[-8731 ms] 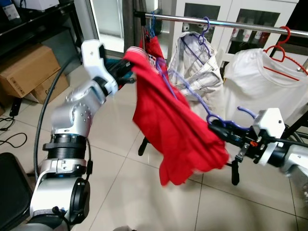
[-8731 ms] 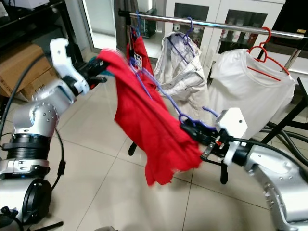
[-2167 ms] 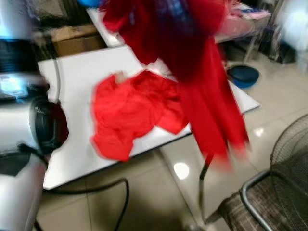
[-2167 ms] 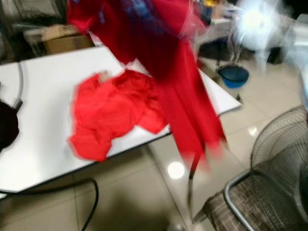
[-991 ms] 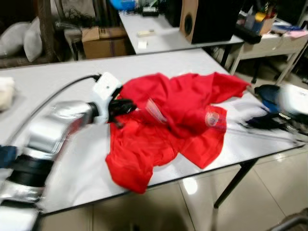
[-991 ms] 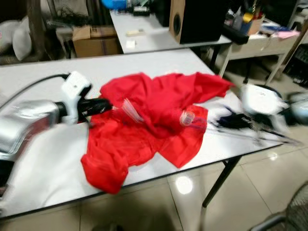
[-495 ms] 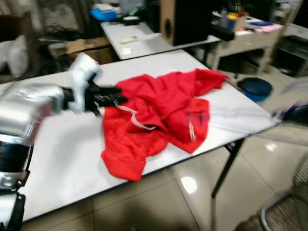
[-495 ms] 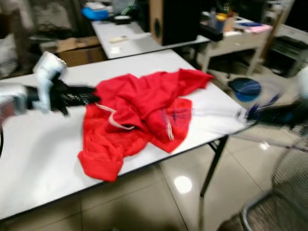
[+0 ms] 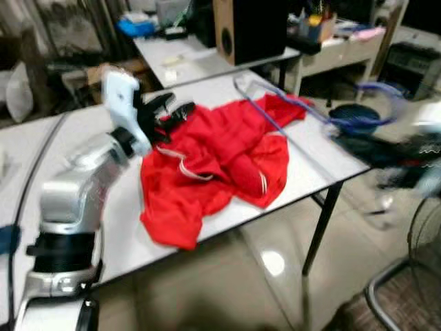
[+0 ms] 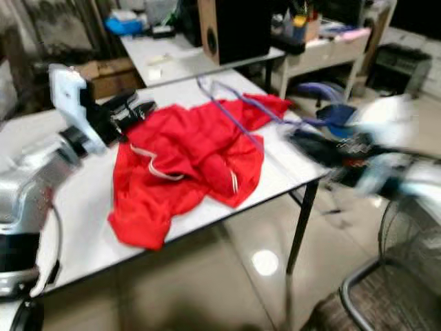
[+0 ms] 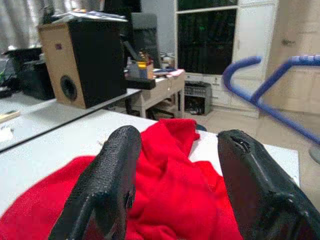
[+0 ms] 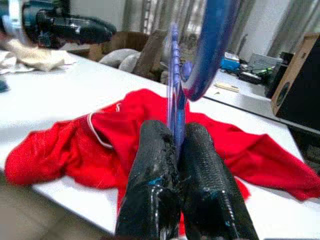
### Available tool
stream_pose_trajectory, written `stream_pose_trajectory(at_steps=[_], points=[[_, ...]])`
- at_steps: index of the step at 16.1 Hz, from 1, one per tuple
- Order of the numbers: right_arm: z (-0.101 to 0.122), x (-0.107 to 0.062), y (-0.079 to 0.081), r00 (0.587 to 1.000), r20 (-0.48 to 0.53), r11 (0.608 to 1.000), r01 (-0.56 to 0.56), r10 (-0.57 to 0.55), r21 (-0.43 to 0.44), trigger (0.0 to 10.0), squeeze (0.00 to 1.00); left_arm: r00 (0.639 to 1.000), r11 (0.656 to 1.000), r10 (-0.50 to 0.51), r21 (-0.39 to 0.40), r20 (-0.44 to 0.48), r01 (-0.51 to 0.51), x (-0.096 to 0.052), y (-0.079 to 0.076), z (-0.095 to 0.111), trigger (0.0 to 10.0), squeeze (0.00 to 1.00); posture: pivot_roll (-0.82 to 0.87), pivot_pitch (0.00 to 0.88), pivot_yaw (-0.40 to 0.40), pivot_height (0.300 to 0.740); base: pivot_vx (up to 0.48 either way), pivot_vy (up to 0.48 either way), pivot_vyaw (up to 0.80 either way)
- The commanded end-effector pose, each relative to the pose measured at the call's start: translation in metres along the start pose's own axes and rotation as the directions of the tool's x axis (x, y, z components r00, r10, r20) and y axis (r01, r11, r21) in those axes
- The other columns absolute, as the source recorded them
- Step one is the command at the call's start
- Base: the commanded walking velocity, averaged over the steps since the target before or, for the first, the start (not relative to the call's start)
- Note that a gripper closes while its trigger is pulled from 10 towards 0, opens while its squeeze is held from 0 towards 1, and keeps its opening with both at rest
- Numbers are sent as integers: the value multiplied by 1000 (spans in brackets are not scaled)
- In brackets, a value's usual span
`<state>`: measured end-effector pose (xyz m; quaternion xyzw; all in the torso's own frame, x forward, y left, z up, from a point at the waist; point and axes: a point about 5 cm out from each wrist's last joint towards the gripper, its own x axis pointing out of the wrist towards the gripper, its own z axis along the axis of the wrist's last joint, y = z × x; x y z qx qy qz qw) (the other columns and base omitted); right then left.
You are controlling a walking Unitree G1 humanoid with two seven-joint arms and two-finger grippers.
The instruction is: Hang hanger
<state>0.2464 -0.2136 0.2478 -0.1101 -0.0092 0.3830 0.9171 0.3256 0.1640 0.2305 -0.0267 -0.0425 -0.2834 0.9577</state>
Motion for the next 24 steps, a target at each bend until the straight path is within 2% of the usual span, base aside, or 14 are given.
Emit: stream_pose_trajectory(at_steps=[1, 2, 3, 4, 6, 7, 8, 9, 11, 12, 14, 24], points=[[9, 7, 3, 999, 29, 999, 27, -26, -43, 10000, 0, 998, 998, 65, 27, 19, -65, -3, 6, 3, 10000, 0, -116, 0, 66, 740, 0, 0, 0], [3, 22, 13, 998, 39, 996, 59, -57, -60, 10000, 0, 972, 988, 152, -37, 178, -148, 0, 9, 26, 10000, 0, -101, 0, 46, 740, 0, 0, 0], [-1, 28, 21, 999, 26, 999, 23, -22, -23, 10000, 0, 950, 993, 116, -69, 289, -100, 0, 4, 50, 10000, 0, -98, 0, 39, 740, 0, 0, 0], [-2, 30, 26, 1000, 12, 1000, -3, 3, -4, 10000, 0, 951, 997, 52, -64, 305, -34, -1, -3, 58, 10000, 0, -98, 0, 39, 740, 0, 0, 0], [-4, 34, 28, 1000, -21, 1000, -22, 21, -14, 10000, 0, 963, 999, -17, -22, 270, 24, 0, -8, 61, 10000, 0, -100, 0, 32, 740, 0, 0, 0], [-5, 35, 28, 999, -34, 999, -34, 33, -24, 10000, 0, 965, 1000, -22, -14, 260, 27, 2, -10, 60, 10000, 0, -100, 0, 32, 740, 0, 0, 0], [-9, 39, 32, 994, -67, 995, -89, 86, -45, 10000, 0, 966, 998, -38, -32, 257, 48, 9, -18, 55, 10000, 0, -107, 0, 37, 740, 0, 0, 0], [-9, 44, 38, 989, -74, 990, -133, 129, -55, 10000, 0, 970, 989, -126, -48, 207, 139, 18, -40, 44, 10000, 0, -109, 0, 38, 740, 0, 0, 0], [-7, 46, 40, 987, -70, 987, -148, 143, -63, 10000, 0, 972, 980, -197, -7, 124, 200, 20, -53, 31, 10000, 0, -112, 0, 42, 740, 0, 0, 0], [-2, 48, 43, 984, -58, 983, -174, 171, -58, 10000, 0, 966, 964, -259, 62, -4, 259, 20, -64, 11, 10000, 0, -118, 0, 47, 740, 0, 0, 0], [3, 48, 46, 979, -45, 978, -201, 199, -57, 10000, 0, 965, 964, -256, 60, -51, 259, 21, -64, 2, 10000, 0, -126, 0, 55, 740, 0, 0, 0], [12, 45, 43, 976, -28, 974, -216, 214, -72, 10000, 0, 962, 962, -253, 78, -101, 261, 17, -62, -5, 10000, 0, -125, 0, 49, 740, 0, 0, 0]])
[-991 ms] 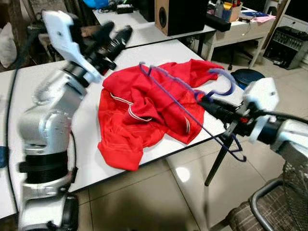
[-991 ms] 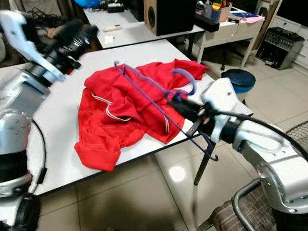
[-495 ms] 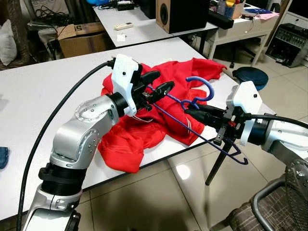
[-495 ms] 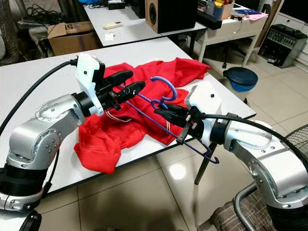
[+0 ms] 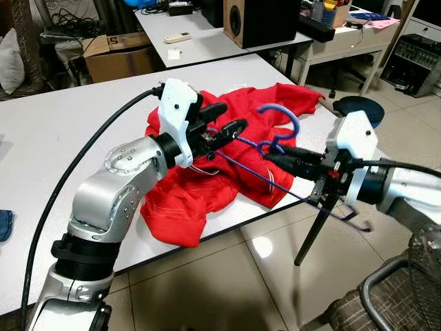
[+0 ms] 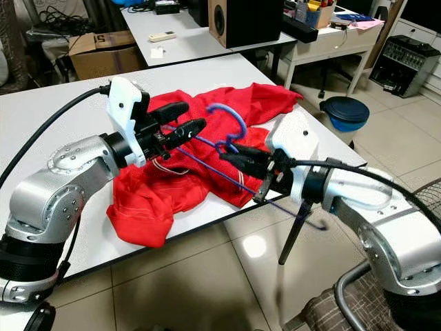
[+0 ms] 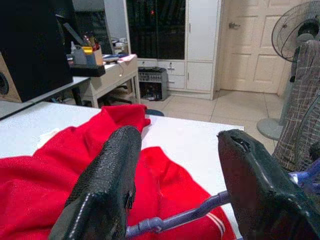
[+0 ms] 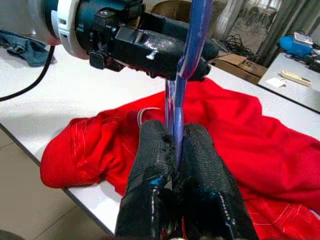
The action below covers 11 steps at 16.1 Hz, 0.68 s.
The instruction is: Hang hanger
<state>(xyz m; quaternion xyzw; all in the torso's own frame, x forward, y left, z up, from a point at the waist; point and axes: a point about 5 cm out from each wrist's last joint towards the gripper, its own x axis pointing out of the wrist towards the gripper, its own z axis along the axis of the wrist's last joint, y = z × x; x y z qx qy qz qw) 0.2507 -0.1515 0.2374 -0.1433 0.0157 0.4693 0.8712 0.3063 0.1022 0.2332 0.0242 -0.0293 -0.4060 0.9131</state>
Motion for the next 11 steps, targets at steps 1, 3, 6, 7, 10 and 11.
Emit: stream_pose_trajectory(at_steps=[1, 3, 6, 7, 10, 11], points=[[11, -3, 1, 999, 29, 999, -15, 16, -29, 10000, 0, 999, 1000, 3, 10, -40, -3, -1, 0, -5, 10000, 0, -125, 0, 49, 740, 0, 0, 0], [11, -4, 0, 999, 27, 999, -22, 22, -32, 10000, 0, 999, 1000, 14, 11, -30, -13, -1, 1, -3, 10000, 0, -124, 0, 44, 740, 0, 0, 0], [8, -3, 1, 999, 15, 999, -32, 32, -26, 10000, 0, 996, 997, 25, -72, 88, -19, -3, 6, 13, 10000, 0, -118, 0, 37, 740, 0, 0, 0], [5, -4, 2, 1000, 7, 1000, -20, 20, -13, 10000, 0, 987, 993, 30, -120, 156, -11, -7, 12, 23, 10000, 0, -111, 0, 35, 740, 0, 0, 0], [-3, -9, 2, 999, -2, 999, 42, -42, 26, 10000, 0, 984, 988, 103, -125, 142, -86, -22, 37, 26, 10000, 0, -106, 0, 46, 740, 0, 0, 0], [-6, -12, 3, 997, -3, 996, 80, -80, 41, 10000, 0, 980, 984, 167, -81, 110, -158, -30, 46, 22, 10000, 0, -105, 0, 48, 740, 0, 0, 0]])
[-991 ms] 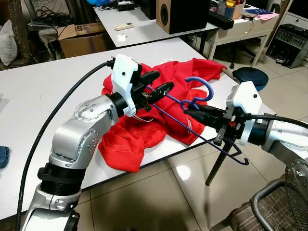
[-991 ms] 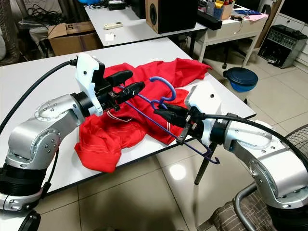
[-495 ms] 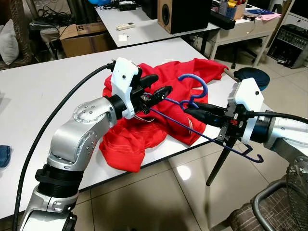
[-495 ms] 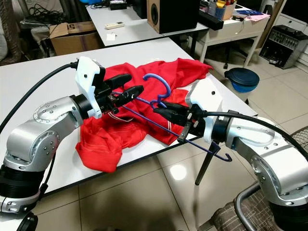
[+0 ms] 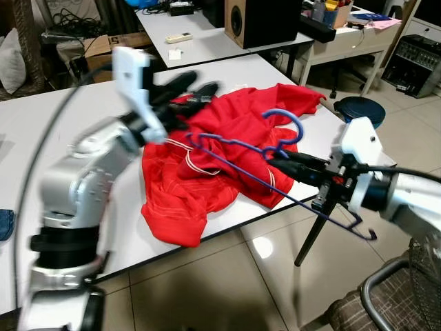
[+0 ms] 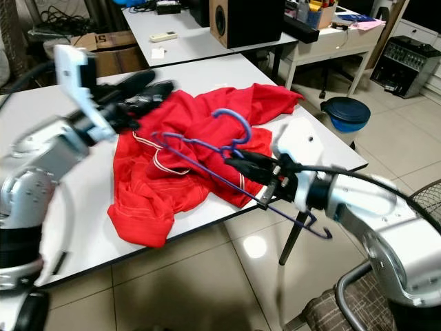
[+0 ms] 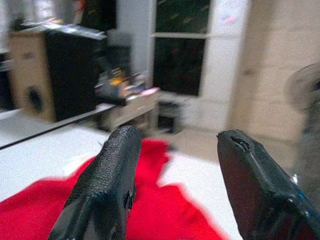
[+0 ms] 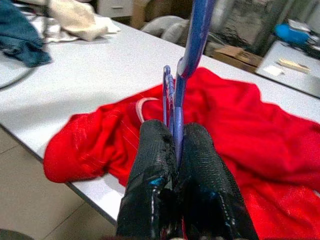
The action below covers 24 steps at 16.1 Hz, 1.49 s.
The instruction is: Hang hanger
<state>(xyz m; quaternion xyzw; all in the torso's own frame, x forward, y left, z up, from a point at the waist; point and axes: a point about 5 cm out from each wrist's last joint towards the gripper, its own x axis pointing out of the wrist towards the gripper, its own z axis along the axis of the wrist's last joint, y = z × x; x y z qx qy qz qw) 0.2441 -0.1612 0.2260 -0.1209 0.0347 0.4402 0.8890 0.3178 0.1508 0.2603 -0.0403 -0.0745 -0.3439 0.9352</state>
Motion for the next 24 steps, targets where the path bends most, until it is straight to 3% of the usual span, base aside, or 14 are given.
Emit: stream_pose_trajectory(at_steps=[1, 2, 3, 4, 6, 8, 10, 13, 15, 19, 24], points=[[1, -7, -2, 994, 27, 993, 107, -108, 44, 10000, 0, 992, 992, 116, 56, -53, -113, -11, 15, -8, 10000, 0, -99, 0, 48, 740, 0, 0, 0], [-1, -9, -3, 985, 38, 983, 165, -169, 85, 10000, 0, 985, 985, 159, 81, -67, -153, -14, 18, -10, 10000, 0, -99, 0, 48, 740, 0, 0, 0], [-5, -10, -6, 952, 73, 945, 281, -296, 168, 10000, 0, 969, 964, 238, 136, -66, -228, -18, 20, -17, 10000, 0, -97, 0, 55, 740, 0, 0, 0], [-8, -10, -5, 918, 90, 908, 361, -386, 214, 10000, 0, 959, 958, 273, 118, -78, -263, -19, 15, -26, 10000, 0, -96, 0, 57, 740, 0, 0, 0], [-16, -7, 9, 903, 88, 892, 393, -420, 226, 10000, 0, 942, 939, 332, 109, -51, -325, -22, 3, -41, 10000, 0, -90, 0, 53, 740, 0, 167, 0], [-28, -6, 21, 894, 74, 875, 412, -442, 252, 10000, 0, 928, 926, 360, 153, -98, -344, -35, -9, -61, 10000, 0, -60, 0, 30, 740, 0, 465, 0], [-37, -4, 23, 874, 56, 850, 451, -482, 271, 10000, 0, 908, 912, 391, 198, -150, -359, -48, -10, -75, 10000, 0, -63, 0, 44, 740, 0, 474, 0], [-38, 0, 28, 880, 67, 862, 441, -470, 250, 10000, 0, 905, 908, 397, 204, -150, -365, -50, -9, -77, 10000, 0, -63, 0, 44, 740, 0, 480, 0], [-38, 7, 32, 911, 96, 895, 368, -401, 250, 10000, 0, 913, 909, 392, 199, -111, -366, -44, -13, -65, 10000, 0, -33, 0, 22, 740, 0, 472, 800], [-36, 7, 36, 934, 124, 928, 306, -336, 215, 10000, 0, 916, 908, 389, 212, -97, -362, -44, -12, -60, 10000, 0, -32, 0, 27, 740, 0, 477, 800], [-35, 7, 36, 936, 137, 934, 292, -323, 207, 10000, 0, 920, 910, 383, 206, -87, -359, -41, -15, -60, 10000, 0, -42, 0, 27, 740, 0, 475, 800]])
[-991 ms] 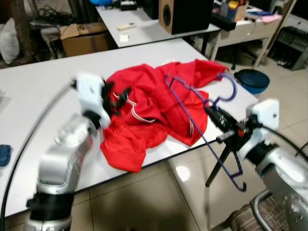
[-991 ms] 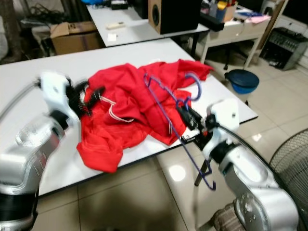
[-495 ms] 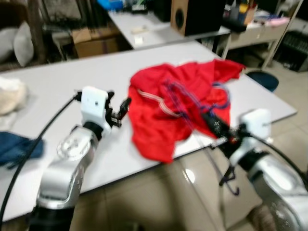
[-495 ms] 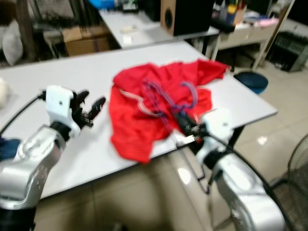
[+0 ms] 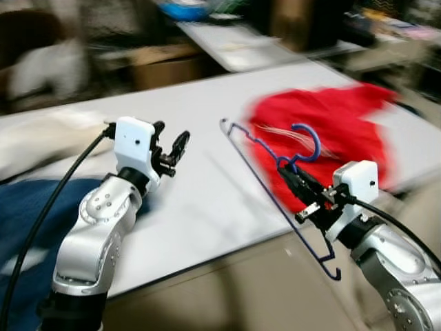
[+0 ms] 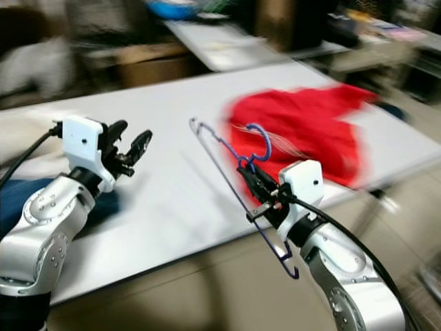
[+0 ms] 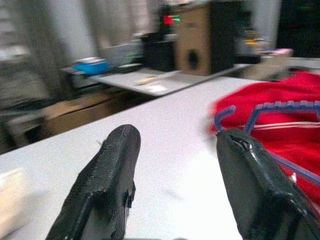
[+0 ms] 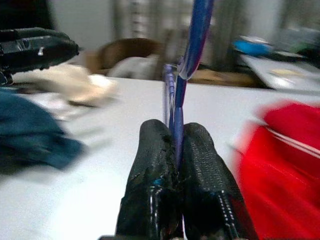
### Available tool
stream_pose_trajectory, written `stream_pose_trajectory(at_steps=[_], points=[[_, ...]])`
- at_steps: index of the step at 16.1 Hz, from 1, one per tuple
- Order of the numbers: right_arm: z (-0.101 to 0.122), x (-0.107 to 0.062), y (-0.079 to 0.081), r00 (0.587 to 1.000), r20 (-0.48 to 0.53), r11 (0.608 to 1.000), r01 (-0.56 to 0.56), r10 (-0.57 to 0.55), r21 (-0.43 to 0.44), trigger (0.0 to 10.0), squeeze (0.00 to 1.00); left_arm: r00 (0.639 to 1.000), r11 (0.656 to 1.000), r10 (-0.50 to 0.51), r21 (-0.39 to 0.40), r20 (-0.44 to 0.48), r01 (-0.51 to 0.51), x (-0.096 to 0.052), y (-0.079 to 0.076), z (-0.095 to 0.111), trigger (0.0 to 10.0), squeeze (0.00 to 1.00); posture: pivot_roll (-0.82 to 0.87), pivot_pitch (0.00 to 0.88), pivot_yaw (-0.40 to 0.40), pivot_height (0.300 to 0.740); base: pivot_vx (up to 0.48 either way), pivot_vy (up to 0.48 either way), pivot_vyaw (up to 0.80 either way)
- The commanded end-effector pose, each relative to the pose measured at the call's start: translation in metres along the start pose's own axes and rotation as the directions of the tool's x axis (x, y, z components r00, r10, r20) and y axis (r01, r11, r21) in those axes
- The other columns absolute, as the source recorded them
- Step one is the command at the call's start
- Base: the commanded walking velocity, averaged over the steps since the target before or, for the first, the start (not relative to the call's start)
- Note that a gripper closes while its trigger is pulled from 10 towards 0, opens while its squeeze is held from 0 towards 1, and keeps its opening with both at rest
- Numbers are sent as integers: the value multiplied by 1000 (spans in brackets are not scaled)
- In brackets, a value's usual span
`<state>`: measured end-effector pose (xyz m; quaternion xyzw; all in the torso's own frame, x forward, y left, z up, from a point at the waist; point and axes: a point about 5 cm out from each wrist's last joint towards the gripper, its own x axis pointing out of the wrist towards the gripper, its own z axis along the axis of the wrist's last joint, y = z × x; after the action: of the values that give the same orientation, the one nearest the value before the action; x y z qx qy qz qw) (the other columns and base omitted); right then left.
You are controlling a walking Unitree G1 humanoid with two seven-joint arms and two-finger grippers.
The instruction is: Hang hanger
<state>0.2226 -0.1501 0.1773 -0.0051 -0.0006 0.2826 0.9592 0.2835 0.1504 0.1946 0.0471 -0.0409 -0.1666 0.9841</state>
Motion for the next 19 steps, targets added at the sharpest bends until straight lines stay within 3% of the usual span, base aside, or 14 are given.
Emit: stream_pose_trajectory(at_steps=[1, 7, 9, 10, 11, 14, 17, 19], points=[[9, 3, 7, 998, 44, 999, -41, 42, -17, 10000, 0, 1000, 1000, 26, 2, 3, -26, -1, 6, 2, 10000, 0, -45, 0, 26, 740, 0, 431, 800], [13, 3, 5, 996, 49, 996, -74, 76, -51, 10000, 0, 999, 999, 34, 13, 29, -34, 1, 3, 3, 10000, 0, -49, 0, 11, 740, 0, 72, 800], [14, 3, 3, 996, 48, 996, -71, 74, -56, 10000, 0, 999, 999, 30, 16, 27, -30, 1, 3, 2, 10000, 0, -47, 0, 2, 740, 0, -480, 800], [14, 3, 1, 997, 53, 997, -59, 61, -43, 10000, 0, 999, 999, 27, -24, 25, -26, 2, 3, 0, 10000, 0, -52, 0, 4, 740, 0, 0, 625], [13, 3, 0, 998, 57, 999, -39, 39, -10, 10000, 0, 1000, 1000, 8, -10, 8, -8, 3, 2, -2, 10000, 0, -54, 0, 7, 740, 0, 0, 0], [7, -2, -10, 997, 24, 997, 80, -80, -19, 10000, 0, 1000, 1000, -27, -10, -17, 27, 2, 2, -9, 10000, 0, -67, 0, 16, 740, 0, 0, 0], [14, -8, -13, 981, 86, 984, 174, -176, 32, 10000, 0, 999, 999, -19, -42, -31, 17, 3, 1, -17, 10000, 0, -86, 0, 19, 740, 0, 246, 0], [20, -15, -9, 972, 112, 978, 203, -207, 46, 10000, 0, 999, 999, -28, -45, -31, 26, 5, 1, -18, 10000, 0, -97, 0, 24, 740, 0, 480, -784]])
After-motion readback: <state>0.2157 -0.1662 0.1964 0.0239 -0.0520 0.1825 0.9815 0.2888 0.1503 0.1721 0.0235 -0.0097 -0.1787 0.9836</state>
